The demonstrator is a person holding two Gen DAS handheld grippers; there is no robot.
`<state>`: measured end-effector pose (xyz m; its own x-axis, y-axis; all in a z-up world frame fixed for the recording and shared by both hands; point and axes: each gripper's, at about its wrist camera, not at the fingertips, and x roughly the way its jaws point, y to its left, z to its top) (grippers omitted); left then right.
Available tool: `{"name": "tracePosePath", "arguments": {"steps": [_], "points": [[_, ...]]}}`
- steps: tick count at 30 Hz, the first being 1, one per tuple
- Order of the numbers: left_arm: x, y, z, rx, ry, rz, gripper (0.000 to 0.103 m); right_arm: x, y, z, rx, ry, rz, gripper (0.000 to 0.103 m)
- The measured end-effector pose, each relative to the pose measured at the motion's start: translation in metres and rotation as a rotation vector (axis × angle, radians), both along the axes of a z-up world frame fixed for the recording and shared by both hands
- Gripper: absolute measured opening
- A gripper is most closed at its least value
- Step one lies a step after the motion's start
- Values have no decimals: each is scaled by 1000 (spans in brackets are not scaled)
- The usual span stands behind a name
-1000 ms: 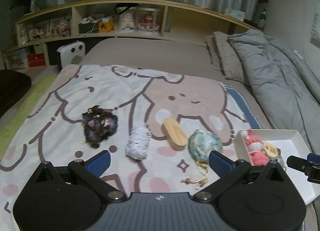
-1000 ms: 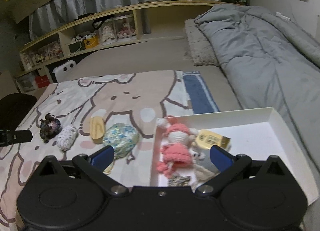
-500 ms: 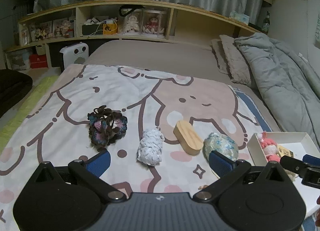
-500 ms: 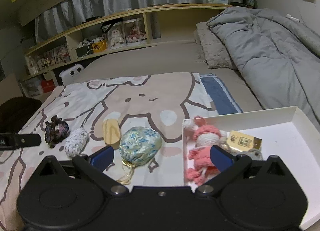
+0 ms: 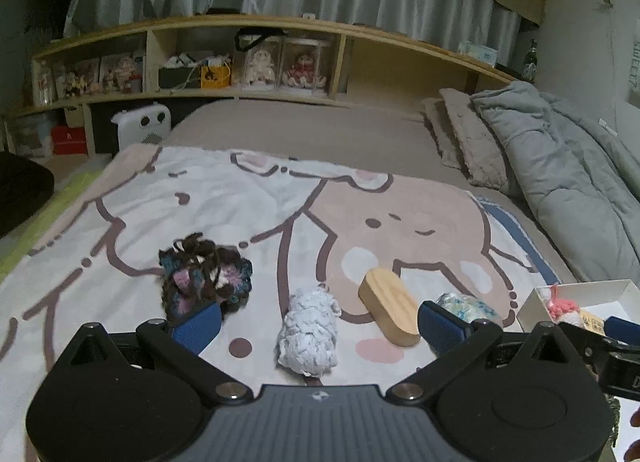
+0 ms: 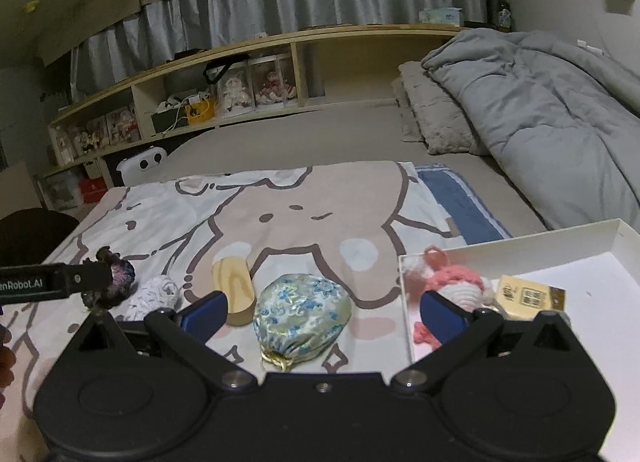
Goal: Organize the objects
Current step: 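Withdraw both tools from the box toward the remaining items on the blanket, then grasp the white crochet piece with the left tool while the right tool grasps the floral pouch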
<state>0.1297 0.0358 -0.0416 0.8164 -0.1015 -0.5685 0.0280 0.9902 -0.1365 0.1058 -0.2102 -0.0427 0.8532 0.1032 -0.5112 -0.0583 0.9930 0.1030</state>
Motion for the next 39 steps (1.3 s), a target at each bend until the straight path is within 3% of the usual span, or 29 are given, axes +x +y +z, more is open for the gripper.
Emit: {"name": "tracePosePath", "arguments": {"steps": [5, 15, 22, 25, 27, 31, 39], "points": [[11, 3, -17, -10, 26, -20, 100, 20, 14, -15, -12, 31, 0, 103], [36, 2, -40, 2, 32, -52, 84, 64, 35, -51, -16, 149, -32, 103], [48, 0, -56, 9, 66, -53, 75, 84, 43, -72, -95, 186, -90, 103], [51, 1, -61, 5, 78, -44, 66, 86, 46, -74, -117, 157, -77, 103], [52, 2, -63, -1, 79, -40, 52, 87, 48, -75, -135, 145, -54, 103], [51, 0, -63, 11, 100, -50, 43, 85, 50, -76, -149, 158, 37, 85], [38, 5, -55, -59, 185, -39, 40, 65, 45, -70, -107, 207, 83, 84]]}}
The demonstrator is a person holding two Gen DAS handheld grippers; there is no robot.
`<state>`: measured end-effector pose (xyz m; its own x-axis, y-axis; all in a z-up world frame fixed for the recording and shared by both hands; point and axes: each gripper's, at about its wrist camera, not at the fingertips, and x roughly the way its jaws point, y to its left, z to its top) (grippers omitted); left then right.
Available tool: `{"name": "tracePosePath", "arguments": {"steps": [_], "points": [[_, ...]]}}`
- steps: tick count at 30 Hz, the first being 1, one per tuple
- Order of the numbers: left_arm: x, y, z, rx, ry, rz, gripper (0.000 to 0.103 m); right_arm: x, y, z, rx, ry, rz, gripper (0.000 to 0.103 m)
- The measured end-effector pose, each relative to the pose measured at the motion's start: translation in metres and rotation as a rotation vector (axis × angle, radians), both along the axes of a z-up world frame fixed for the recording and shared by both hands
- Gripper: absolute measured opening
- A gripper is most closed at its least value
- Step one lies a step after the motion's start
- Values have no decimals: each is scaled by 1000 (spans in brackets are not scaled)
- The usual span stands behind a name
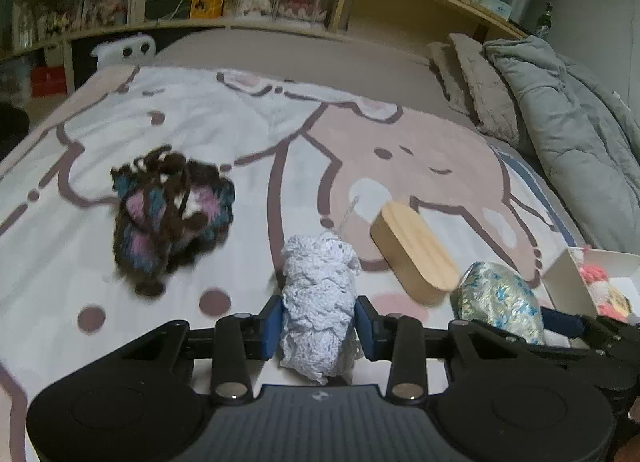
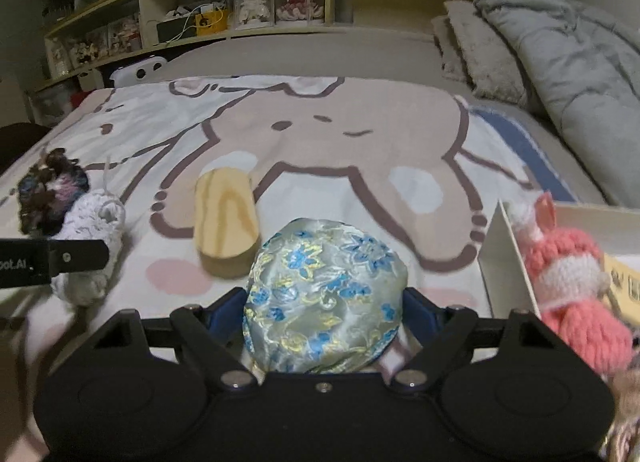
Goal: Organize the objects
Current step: 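Grasp the white crochet piece with the left tool while the right tool grasps the floral pouch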
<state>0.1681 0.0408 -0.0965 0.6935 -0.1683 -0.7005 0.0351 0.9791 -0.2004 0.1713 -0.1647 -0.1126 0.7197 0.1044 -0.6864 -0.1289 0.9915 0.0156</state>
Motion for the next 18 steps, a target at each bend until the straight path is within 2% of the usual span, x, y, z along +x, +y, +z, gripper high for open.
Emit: {"name": "tracePosePath", "arguments": {"steps": [8, 13, 18], "points": [[-32, 1, 7, -21, 115, -24, 40, -45, -7, 11, -12, 108, 84, 84], [-46, -10, 10, 36, 129, -45, 41, -72, -5, 17, -16, 168, 132, 84], [-38, -17, 5, 53, 134, -32, 53, -66, -3, 16, 24, 180, 97, 88]]}}
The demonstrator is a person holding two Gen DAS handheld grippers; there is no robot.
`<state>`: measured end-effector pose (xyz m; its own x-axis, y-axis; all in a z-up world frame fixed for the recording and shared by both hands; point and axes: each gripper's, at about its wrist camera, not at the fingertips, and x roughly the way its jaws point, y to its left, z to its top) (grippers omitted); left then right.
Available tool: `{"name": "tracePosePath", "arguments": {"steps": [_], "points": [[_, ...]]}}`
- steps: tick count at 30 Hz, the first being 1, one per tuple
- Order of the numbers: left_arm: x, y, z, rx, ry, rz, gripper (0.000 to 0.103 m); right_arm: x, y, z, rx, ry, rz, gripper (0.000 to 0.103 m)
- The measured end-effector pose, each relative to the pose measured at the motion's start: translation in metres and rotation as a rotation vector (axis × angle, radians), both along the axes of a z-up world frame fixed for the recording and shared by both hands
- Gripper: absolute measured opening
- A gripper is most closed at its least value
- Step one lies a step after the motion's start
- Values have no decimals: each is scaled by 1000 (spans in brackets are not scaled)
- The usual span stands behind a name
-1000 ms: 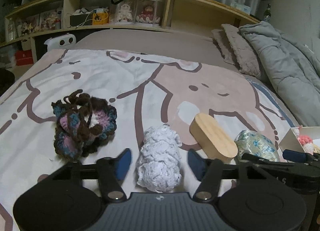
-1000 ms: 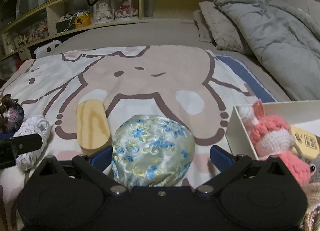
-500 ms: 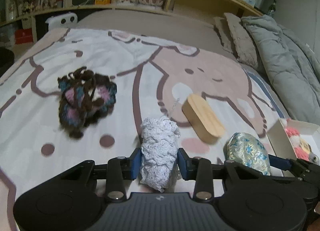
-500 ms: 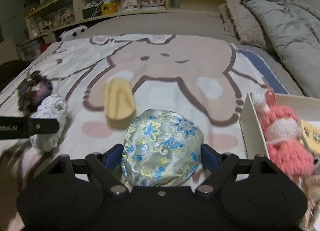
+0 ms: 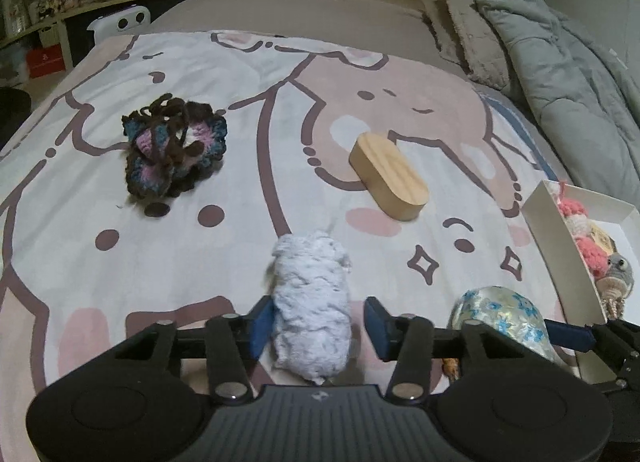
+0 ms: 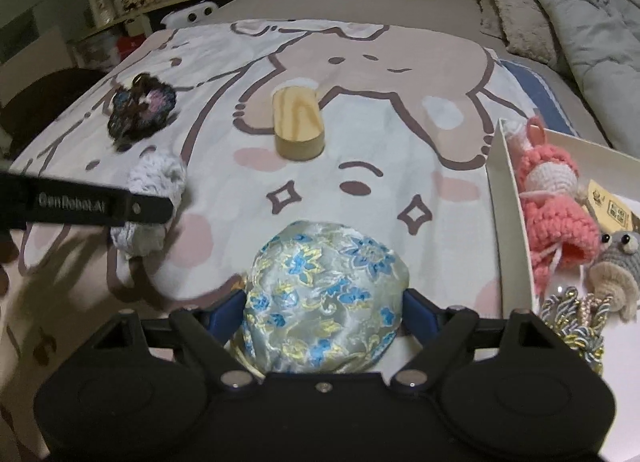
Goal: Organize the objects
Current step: 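Grasp the white crochet piece with the left tool while the right tool grasps the floral pouch, then carry the white crochet piece and floral pouch into the white box with both tools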
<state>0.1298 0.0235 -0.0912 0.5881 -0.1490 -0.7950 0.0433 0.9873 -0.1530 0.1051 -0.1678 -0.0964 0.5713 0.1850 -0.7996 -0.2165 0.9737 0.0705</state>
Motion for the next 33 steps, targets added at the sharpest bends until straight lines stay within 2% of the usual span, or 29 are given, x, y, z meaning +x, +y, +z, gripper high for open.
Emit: {"name": "tracePosePath", "arguments": {"steps": [3, 8, 10, 15, 18, 19, 21, 24, 26, 29, 33], "points": [[5, -1, -4, 6, 9, 13, 53, 6, -2, -6, 24, 19, -37, 90], [9, -3, -11, 19, 12, 19, 51, 6, 7, -15, -42, 32, 2, 93], [9, -1, -10, 16, 8, 26, 43, 7, 8, -14, -45, 37, 1, 93], [7, 6, -6, -22, -1, 45, 40, 9, -2, -9, -4, 38, -22, 84], [3, 5, 0, -39, -18, 44, 39, 6, -4, -2, 6, 4, -25, 80], [2, 4, 3, -44, -26, 42, 39, 6, -5, 2, 6, -12, -25, 69], [0, 2, 7, -50, -36, 29, 39, 5, -7, 9, 12, -30, -18, 69], [-2, 0, 7, -47, -28, 24, 40, 4, -6, 8, 15, -23, 17, 74], [-2, 0, 5, -50, -15, 21, 40, 3, -4, 3, 8, -3, 23, 84], [-2, 0, 3, -58, -5, 20, 40, 0, 0, 0, -7, 17, 42, 90], [-1, 2, 2, -59, 1, 27, 40, 0, -2, 1, 6, 14, 11, 98]]}}
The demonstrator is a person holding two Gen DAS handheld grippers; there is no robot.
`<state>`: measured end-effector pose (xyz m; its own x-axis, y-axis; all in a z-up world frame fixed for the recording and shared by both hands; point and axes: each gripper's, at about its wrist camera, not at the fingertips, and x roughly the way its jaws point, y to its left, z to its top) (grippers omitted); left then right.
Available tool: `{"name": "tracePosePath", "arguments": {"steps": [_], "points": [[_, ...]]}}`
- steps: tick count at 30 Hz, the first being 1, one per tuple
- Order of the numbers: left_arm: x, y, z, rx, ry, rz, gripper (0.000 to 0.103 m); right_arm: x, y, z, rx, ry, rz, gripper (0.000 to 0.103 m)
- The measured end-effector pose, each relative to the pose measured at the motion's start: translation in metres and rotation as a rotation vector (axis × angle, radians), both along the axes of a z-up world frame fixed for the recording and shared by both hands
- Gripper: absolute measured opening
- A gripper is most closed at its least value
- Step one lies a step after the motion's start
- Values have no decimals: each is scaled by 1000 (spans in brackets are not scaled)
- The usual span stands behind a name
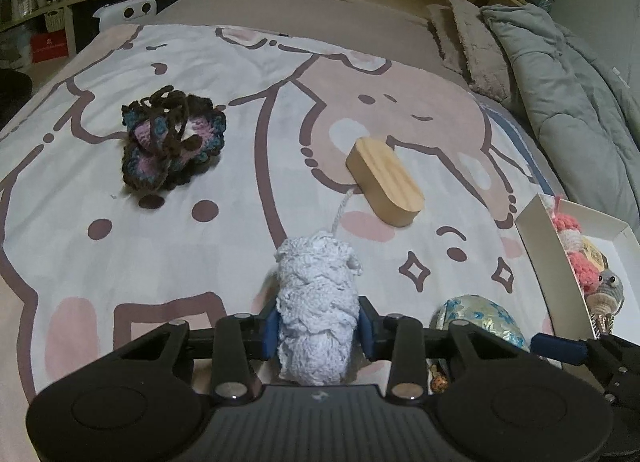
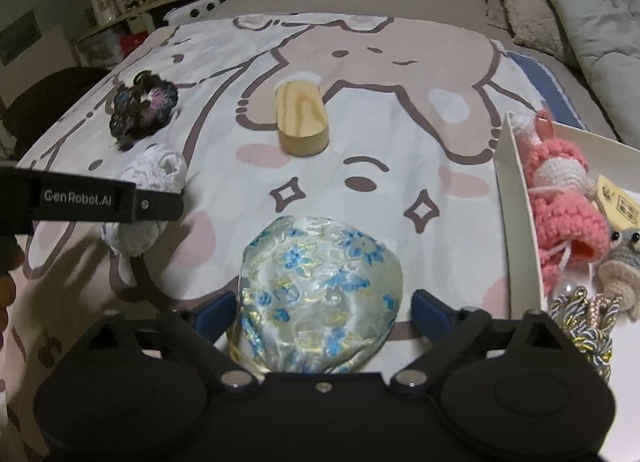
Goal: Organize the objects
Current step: 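Carry the white crochet piece and floral pouch into the white box with both tools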
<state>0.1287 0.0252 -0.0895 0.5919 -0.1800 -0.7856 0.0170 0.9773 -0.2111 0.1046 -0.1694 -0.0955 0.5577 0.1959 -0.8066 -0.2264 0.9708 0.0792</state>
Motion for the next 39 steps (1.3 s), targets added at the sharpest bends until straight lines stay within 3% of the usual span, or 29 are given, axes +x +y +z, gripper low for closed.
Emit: {"name": "tracePosePath", "arguments": {"steps": [9, 12, 14, 19, 27, 39], "points": [[2, -2, -3, 0, 7, -5, 40, 12, -7, -13, 110, 86, -74, 101], [2, -2, -4, 1, 8, -6, 40, 14, -8, -12, 132, 88, -75, 96], [2, -2, -3, 5, 6, -4, 40, 16, -8, -11, 137, 92, -81, 86], [0, -3, 0, 1, -7, 0, 40, 15, -8, -6, 119, 68, -51, 84], [-5, -8, 26, -12, -83, -18, 40, 11, -17, 35, 71, -75, -51, 84], [-23, -32, 79, -14, -210, -93, 40, -4, -44, 101, 46, -174, -61, 84]]}}
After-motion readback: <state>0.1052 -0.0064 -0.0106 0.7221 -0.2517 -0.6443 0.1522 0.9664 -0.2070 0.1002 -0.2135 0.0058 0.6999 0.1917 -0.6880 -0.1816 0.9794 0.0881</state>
